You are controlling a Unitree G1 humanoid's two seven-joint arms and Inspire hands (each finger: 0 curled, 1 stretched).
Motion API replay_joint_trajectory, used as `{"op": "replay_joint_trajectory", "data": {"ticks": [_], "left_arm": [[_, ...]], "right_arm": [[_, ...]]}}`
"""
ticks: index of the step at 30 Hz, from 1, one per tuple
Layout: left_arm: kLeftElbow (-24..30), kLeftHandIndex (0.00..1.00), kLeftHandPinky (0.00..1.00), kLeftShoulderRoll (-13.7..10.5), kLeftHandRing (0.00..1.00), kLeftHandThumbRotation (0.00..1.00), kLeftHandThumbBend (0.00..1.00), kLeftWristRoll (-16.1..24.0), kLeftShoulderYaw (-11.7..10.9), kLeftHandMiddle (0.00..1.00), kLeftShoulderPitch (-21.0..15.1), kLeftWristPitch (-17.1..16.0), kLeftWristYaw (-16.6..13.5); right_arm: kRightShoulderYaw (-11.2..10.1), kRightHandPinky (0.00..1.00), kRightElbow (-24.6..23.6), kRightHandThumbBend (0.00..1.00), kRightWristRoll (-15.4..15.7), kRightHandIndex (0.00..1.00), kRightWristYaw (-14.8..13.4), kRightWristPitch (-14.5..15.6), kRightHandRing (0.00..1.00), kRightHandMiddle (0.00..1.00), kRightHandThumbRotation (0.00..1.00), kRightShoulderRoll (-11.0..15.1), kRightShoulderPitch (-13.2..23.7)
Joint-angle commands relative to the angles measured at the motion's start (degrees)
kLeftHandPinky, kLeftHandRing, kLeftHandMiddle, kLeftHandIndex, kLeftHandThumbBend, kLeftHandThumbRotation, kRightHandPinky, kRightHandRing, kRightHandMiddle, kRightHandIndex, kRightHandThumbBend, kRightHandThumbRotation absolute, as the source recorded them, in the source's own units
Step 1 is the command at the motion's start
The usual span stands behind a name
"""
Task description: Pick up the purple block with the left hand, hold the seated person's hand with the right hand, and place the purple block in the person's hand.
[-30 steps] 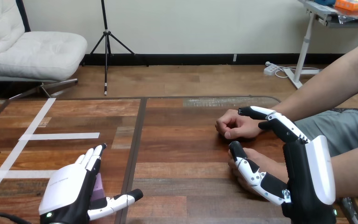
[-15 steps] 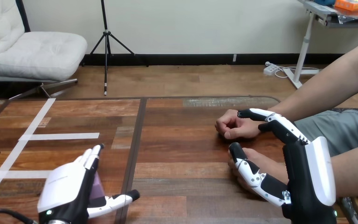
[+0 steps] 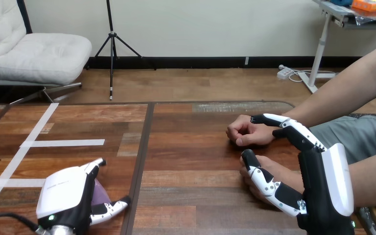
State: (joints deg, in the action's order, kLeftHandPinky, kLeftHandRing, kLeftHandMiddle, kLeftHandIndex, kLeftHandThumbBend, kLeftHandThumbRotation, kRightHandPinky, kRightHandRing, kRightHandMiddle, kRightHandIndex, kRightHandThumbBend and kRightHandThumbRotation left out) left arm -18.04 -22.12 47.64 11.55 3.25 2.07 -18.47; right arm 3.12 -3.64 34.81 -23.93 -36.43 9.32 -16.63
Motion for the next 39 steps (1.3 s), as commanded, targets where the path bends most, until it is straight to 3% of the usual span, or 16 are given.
{"op": "replay_joint_trajectory", "data": {"ticks": [1, 11, 18, 30, 39], "left_arm": [[-2.86, 0.70, 0.41, -0.17, 0.56, 0.43, 0.45, 1.49, 2.36, 0.66, -2.58, 2.03, 0.40], [-6.13, 0.58, 0.33, -0.31, 0.44, 0.37, 0.17, 1.68, 3.56, 0.52, -4.52, 3.76, 0.28], [-9.21, 0.51, 0.28, -0.40, 0.37, 0.36, 0.03, 0.48, 3.62, 0.44, -5.76, 2.79, -0.72], [-12.50, 0.47, 0.28, -0.59, 0.35, 0.35, 0.01, -2.03, 3.23, 0.42, -6.51, -0.11, -2.52], [-12.36, 0.46, 0.28, -0.88, 0.35, 0.35, 0.09, -2.56, 3.40, 0.42, -6.28, -0.79, -2.92]], "right_arm": [[-0.71, 0.66, -2.84, 0.42, 0.04, 0.69, 0.15, -0.01, 0.74, 0.73, 0.29, 0.52, 1.41], [-0.64, 0.67, -2.89, 0.42, -0.14, 0.69, 0.28, -0.14, 0.74, 0.73, 0.30, 0.58, 1.26], [-0.71, 0.67, -2.89, 0.41, 0.07, 0.69, 0.23, -0.18, 0.74, 0.72, 0.31, 0.68, 1.23], [-0.87, 0.66, -2.82, 0.41, 0.07, 0.69, 0.17, -0.20, 0.74, 0.71, 0.31, 0.77, 1.22], [-1.00, 0.66, -2.77, 0.42, 0.18, 0.68, 0.06, -0.04, 0.74, 0.71, 0.33, 0.77, 1.28]]}}
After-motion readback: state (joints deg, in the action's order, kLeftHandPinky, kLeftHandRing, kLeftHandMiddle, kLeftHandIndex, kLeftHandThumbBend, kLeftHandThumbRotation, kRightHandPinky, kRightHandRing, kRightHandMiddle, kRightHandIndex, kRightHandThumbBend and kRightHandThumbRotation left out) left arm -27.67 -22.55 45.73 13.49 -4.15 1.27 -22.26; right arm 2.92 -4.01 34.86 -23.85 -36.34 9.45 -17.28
